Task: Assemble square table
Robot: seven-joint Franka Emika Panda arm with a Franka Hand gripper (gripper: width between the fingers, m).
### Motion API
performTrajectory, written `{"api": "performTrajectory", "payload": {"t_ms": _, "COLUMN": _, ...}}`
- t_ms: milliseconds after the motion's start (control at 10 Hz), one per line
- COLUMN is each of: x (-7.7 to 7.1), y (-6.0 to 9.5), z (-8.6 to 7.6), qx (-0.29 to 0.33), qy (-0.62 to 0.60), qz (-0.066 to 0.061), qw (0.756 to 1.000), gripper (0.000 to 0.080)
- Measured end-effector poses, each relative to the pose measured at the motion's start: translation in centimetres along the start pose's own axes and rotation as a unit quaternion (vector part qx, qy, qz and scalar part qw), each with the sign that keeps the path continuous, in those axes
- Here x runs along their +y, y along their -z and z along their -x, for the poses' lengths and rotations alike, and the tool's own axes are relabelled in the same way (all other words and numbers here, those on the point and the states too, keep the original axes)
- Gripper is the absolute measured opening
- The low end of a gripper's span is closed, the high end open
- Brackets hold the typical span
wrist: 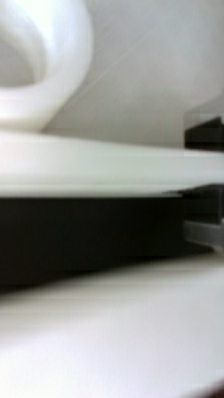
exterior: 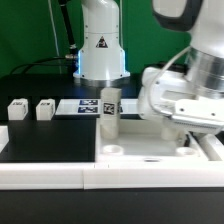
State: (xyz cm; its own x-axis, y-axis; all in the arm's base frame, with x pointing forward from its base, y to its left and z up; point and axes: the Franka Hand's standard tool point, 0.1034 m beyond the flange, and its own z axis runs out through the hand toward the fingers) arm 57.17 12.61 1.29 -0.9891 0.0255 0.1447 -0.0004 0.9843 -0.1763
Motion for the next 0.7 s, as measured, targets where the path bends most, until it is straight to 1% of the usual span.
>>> {"api": "performTrajectory", "payload": {"t_ms": 100, "x": 0.0, "y": 0.0, "z": 0.0, "qx": 0.008, "qy": 0.001, "qz": -0.006, "qw": 1.000, "gripper": 0.0060}}
{"api": "performTrajectory", "payload": {"t_ms": 400, "x": -0.4, "y": -0.3, "z": 0.0, "qx": 0.011, "qy": -0.003, "qz": -0.006, "qw": 1.000, "gripper": 0.0060}}
{"api": "performTrajectory", "payload": {"t_ms": 500, "x": -1.0, "y": -0.2, "z": 0.1, "qx": 0.011, "qy": -0.007, "qz": -0.010, "qw": 1.000, "gripper": 0.0168}}
{"api": "performTrajectory", "payload": {"t_ms": 600, "x": -1.6, "y": -0.3, "z": 0.2, "qx": 0.012, "qy": -0.012, "qz": -0.014, "qw": 1.000, "gripper": 0.0168}}
{"api": "performTrajectory", "payload": {"t_ms": 700, "x": -2.2, "y": -0.2, "z": 0.2, "qx": 0.014, "qy": -0.018, "qz": -0.017, "qw": 1.000, "gripper": 0.0346}}
